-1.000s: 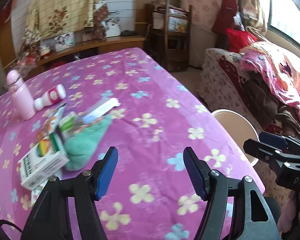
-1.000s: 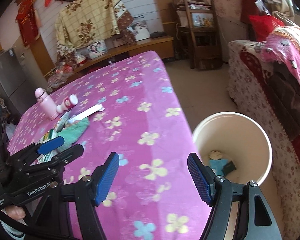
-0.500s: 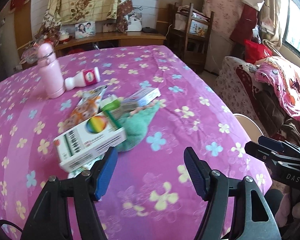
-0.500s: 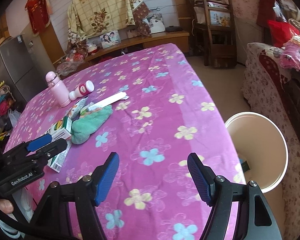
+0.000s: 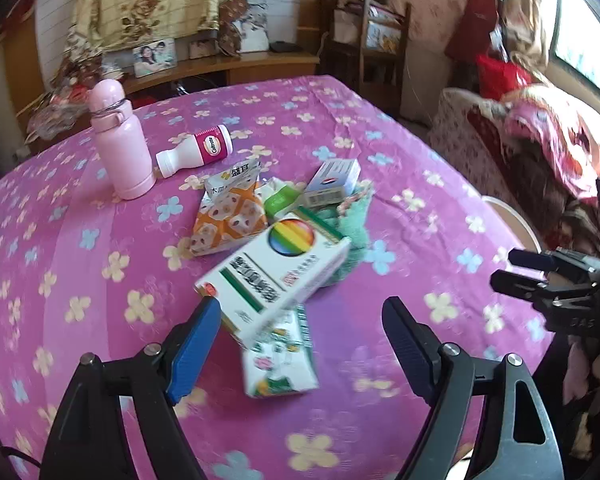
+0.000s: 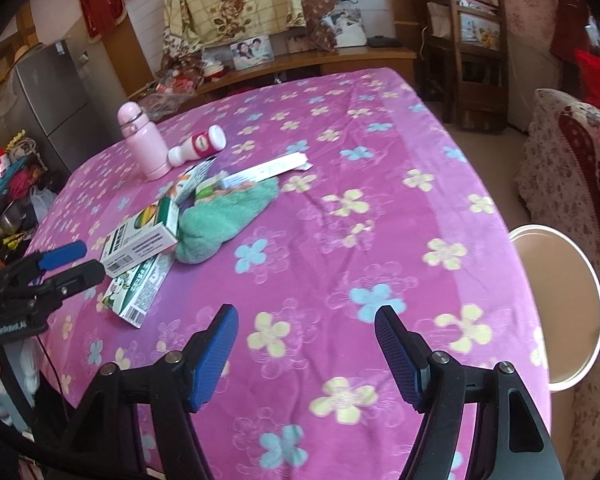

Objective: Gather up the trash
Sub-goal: 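Move both tools back toward the remaining items on the table, then grasp the white medicine box with the left tool while the right tool grasps the green towel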

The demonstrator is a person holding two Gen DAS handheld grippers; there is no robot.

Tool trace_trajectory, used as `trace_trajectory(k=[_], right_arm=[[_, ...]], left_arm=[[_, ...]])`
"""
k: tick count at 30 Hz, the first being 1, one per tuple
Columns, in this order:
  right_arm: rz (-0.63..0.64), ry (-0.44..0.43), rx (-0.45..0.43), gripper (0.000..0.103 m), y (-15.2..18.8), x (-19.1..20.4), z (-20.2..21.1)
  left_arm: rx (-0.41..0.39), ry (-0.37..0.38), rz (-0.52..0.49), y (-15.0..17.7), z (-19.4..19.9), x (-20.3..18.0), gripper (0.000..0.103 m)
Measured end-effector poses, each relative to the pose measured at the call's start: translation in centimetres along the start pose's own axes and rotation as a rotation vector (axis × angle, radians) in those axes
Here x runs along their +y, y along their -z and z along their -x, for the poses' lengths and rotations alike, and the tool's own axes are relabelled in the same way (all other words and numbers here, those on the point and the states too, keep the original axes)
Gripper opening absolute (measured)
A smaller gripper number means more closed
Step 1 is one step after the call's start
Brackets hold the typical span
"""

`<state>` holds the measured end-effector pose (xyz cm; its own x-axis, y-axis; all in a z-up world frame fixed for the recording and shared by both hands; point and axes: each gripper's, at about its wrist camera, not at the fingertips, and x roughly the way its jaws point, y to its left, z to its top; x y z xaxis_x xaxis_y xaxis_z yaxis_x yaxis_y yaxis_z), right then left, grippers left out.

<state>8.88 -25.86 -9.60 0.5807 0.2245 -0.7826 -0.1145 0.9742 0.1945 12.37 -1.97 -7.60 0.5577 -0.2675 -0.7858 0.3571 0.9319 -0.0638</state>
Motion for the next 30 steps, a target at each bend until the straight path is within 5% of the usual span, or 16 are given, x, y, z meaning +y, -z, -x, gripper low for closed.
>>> trace_trajectory(k=[12, 14, 19, 30], right_arm=[[0.024, -0.010, 0.045, 0.074, -0.7, 1.3, -2.2], [0.028, -0.010, 0.051, 0.074, -0.8, 1.6, -2.6], [0.039, -0.020, 0.066, 0.074, -1.0, 2.3, -3.4], [-0.017, -0.130, 0.081, 0.074, -3.9, 5.1, -7.2]], left_arm=[[0.126, -0.019, -0.198, -2.3, -5.9, 0.8, 0.083], [0.128, 0.000, -0.178, -2.5, -6.3, 1.0, 0.083], [0.102, -0.007, -0.104, -2.4, -5.4, 1.7, 0.065], [0.041, -0.091, 0.088, -0.5, -0.9, 6.5, 0.064]])
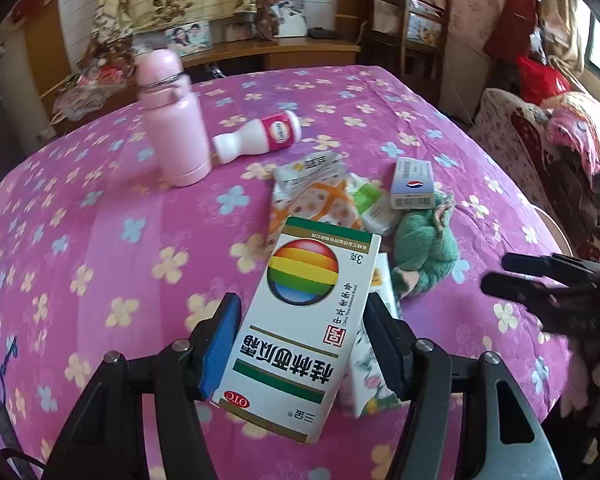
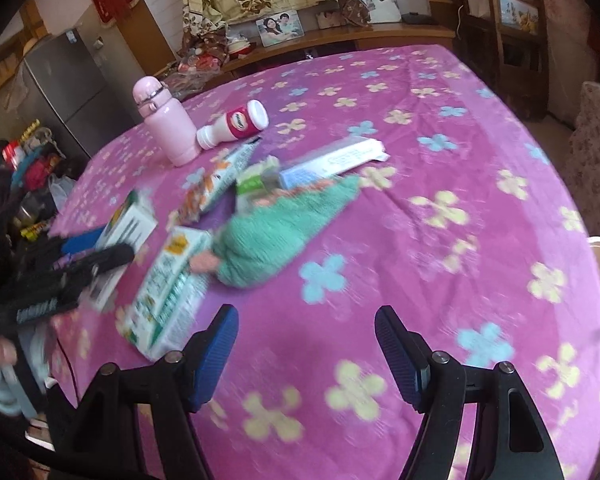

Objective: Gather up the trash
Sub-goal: 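Grasp the white medicine box with the left tool while the right tool grasps the green towel, then carry box and towel over the bucket and open both tools to drop them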

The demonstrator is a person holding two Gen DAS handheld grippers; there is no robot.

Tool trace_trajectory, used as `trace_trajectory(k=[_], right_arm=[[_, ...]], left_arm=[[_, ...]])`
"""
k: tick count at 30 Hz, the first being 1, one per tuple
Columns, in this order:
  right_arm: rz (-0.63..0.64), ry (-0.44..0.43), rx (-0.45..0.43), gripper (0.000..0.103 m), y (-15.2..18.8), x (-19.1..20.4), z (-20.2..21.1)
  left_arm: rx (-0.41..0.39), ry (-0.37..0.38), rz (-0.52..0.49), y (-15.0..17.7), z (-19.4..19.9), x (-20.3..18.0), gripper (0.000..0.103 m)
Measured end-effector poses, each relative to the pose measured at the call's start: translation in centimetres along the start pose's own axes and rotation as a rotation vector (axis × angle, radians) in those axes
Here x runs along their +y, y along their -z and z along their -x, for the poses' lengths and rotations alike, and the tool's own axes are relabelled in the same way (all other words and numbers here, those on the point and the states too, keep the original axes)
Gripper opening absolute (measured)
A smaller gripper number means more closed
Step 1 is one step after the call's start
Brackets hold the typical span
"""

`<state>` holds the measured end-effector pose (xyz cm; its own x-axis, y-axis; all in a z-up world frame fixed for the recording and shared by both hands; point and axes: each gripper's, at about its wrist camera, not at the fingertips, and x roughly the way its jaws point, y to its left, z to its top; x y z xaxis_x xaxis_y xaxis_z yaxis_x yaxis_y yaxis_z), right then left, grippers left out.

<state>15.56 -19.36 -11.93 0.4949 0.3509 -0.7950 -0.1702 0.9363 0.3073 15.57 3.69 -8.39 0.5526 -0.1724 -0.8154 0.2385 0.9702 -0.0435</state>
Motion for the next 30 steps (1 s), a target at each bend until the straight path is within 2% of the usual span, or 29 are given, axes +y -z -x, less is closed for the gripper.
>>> trace_trajectory(k=[2, 7, 11, 13, 16, 23, 30], right_arm=[[-0.010, -0.027, 0.010, 0.074, -1.0, 0.7, -1.4], [-0.028, -0.018, 0.030, 0.074, -2.7, 1.3, -4.7], [-0.062, -0.081, 0.020, 0.072, -3.2, 1.1, -6.1], [-0.064, -0.136, 0.010, 0.048, -3.1, 1.0, -6.2], [-0.011, -0.115, -0.011, 0.040, -2.8, 1.6, -5.3], [0.037, -0.116, -0.058, 0.039, -1.5, 0.8, -0.5], [0.065, -0.084, -0.073, 0.039, 0.3, -0.8, 3.7]], left_arm=[[0.000, -0.006, 0.020, 0.3, 0.3, 0.5, 0.064], [-0.004, -0.030, 0.043, 1.0, 0.5, 1.1, 0.064], [-0.005, -0.021, 0.053, 1.3, 0.5, 0.9, 0.064], [-0.008, -0.024, 0.050, 1.3, 0.5, 0.6, 0.064], [-0.016, -0.020, 0.051, 1.4, 0.9, 0.2, 0.064], [-0.050, 0.002, 0.041, 1.0, 2.5, -2.1, 0.064], [-0.064, 0.027, 0.001, 0.5, 2.8, -6.3, 0.064]])
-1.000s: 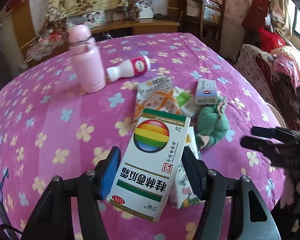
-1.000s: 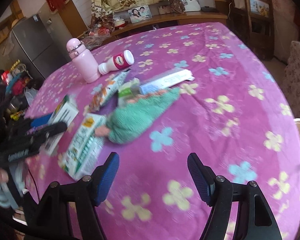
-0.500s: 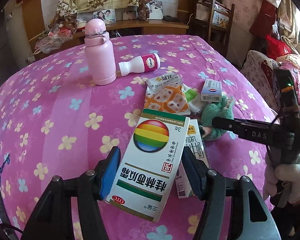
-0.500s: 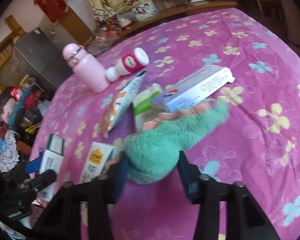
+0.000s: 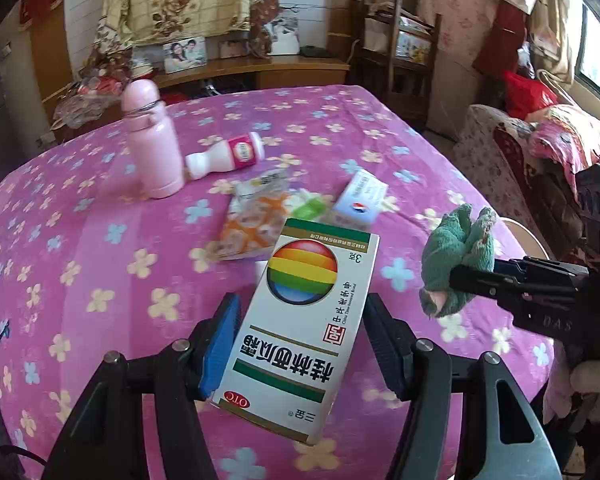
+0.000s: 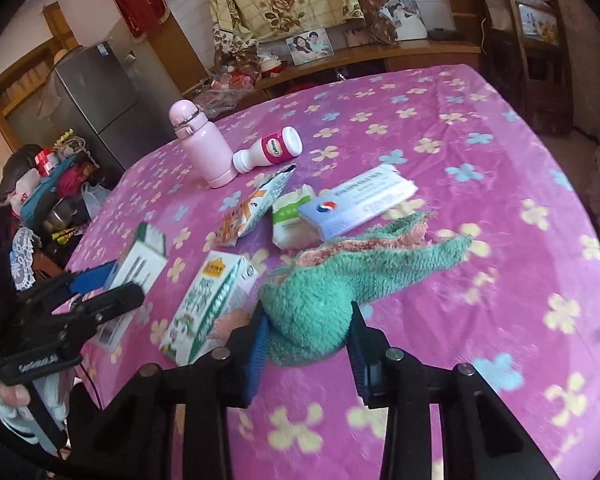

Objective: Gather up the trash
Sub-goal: 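Carry box and towel over the bucket and open both tools to drop them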

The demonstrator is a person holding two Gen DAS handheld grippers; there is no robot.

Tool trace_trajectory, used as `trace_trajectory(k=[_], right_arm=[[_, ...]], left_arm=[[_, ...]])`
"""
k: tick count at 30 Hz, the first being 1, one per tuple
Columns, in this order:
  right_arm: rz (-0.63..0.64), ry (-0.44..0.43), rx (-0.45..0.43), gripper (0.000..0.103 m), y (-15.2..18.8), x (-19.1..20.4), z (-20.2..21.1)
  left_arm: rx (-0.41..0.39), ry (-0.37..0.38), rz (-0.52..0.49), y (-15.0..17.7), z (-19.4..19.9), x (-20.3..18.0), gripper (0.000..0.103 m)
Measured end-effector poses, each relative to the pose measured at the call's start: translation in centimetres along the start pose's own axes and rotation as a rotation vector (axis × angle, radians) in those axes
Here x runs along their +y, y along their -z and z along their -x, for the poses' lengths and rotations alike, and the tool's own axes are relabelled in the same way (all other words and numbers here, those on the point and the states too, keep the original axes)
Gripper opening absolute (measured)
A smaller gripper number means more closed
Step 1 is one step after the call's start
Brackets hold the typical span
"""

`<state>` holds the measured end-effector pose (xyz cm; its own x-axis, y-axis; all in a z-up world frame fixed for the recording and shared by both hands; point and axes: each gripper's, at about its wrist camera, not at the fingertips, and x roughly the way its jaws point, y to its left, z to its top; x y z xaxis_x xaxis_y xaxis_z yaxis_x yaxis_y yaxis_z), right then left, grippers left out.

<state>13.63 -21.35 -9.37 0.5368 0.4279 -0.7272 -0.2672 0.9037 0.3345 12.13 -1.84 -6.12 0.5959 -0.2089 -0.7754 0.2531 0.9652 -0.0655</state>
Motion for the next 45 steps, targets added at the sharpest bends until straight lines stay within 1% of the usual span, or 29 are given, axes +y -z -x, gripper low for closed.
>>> trace_trajectory(k=[4, 9, 16, 25, 38, 45], right_arm=[[0.007, 0.019, -0.002, 0.039, 1.0, -0.9, 1.7], [-0.015, 0.040, -0.010, 0.039, 2.0, -2.8, 3.4], [-0.033, 0.085, -0.032, 0.039, 2.5, -4.8, 5.6], [-0.067, 0.156, -0.051, 0.039, 3.3, -8.1, 8.3], [-0.152, 0.245, -0.068, 0.039, 4.9, -14.7, 12.3], [-0.208, 0.282, -0.073, 0.039, 6.1, -18.4, 13.8]], left_arm=[[0.001, 0.011, -0.030, -0.1, -0.3, -2.5, 0.064], [-0.002, 0.021, -0.057, -0.2, -0.5, -5.1, 0.064], [-0.003, 0.038, -0.079, -0.5, -1.1, -8.3, 0.064], [0.011, 0.092, -0.124, -1.3, -2.4, -13.3, 0.064], [0.042, 0.170, -0.188, -2.9, -5.2, -21.2, 0.064], [0.052, 0.193, -0.235, -3.7, -6.8, -25.3, 0.064]])
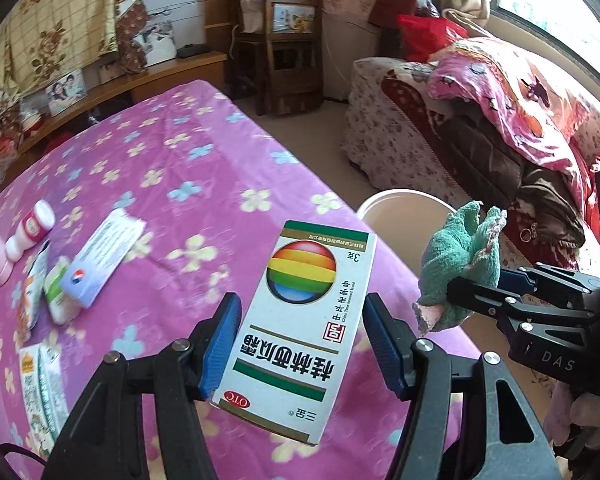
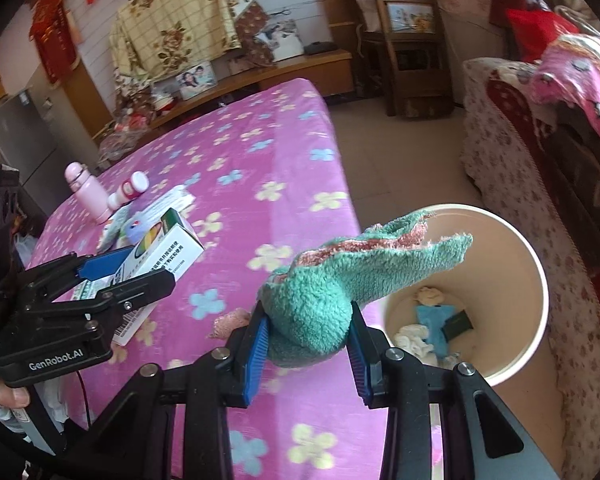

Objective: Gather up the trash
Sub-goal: 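Carry box and towel over the bucket and open both tools to drop them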

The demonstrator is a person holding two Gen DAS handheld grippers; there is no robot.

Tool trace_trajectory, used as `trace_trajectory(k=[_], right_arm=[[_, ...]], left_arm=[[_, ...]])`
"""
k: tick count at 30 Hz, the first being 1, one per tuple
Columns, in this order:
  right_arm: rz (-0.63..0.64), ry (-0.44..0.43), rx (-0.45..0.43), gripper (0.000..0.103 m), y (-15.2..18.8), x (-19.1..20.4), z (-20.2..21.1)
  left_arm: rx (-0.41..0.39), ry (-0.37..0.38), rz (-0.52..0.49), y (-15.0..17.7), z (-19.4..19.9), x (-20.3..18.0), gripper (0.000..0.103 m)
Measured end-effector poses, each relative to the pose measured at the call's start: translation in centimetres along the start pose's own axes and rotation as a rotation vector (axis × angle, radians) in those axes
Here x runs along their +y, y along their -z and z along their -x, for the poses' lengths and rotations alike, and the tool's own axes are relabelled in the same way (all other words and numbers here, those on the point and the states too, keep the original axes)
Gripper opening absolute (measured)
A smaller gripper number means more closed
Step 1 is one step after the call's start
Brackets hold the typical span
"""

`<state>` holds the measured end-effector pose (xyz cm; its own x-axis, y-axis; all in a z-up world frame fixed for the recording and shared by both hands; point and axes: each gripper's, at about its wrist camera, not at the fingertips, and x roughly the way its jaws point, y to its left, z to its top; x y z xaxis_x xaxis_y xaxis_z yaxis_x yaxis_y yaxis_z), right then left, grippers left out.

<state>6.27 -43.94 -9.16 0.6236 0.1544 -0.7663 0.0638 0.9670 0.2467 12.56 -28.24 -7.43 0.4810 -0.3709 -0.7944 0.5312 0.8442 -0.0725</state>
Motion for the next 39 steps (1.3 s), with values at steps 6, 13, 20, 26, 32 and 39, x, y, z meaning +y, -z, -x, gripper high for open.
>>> trace_trajectory(k=[6, 13, 20, 26, 32, 39], right_arm=[[-0.050, 0.034, 0.004, 0.039, 0.5, -3.5, 0.0], [-0.099, 0.077, 0.007, 0.039, 0.8, -6.8, 0.0], [-0.141, 0.105, 0.009, 0.039, 1.2, -9.4, 0.1], [-0.159, 0.119, 0.010, 0.039, 1.5, -10.5, 0.0], [-0.169, 0.138, 0.023, 0.039, 1.7, -11.3, -0.5], [-0.197, 0.149, 0.050, 0.039, 2.3, -12.7, -1.8]], left_arm=[[0.003, 0.022, -0.029, -1.3, -1.5, -2.5, 0.064], [0.019, 0.063, -0.049, -2.4, -3.6, -5.0, 0.064], [0.026, 0.093, -0.069, -2.9, -4.6, -6.5, 0.064], [0.028, 0.120, -0.081, -3.3, -5.2, -7.4, 0.064], [0.043, 0.142, -0.083, -3.5, -6.3, -8.1, 0.064], [0.057, 0.163, -0.069, -3.9, -7.8, -8.7, 0.064]])
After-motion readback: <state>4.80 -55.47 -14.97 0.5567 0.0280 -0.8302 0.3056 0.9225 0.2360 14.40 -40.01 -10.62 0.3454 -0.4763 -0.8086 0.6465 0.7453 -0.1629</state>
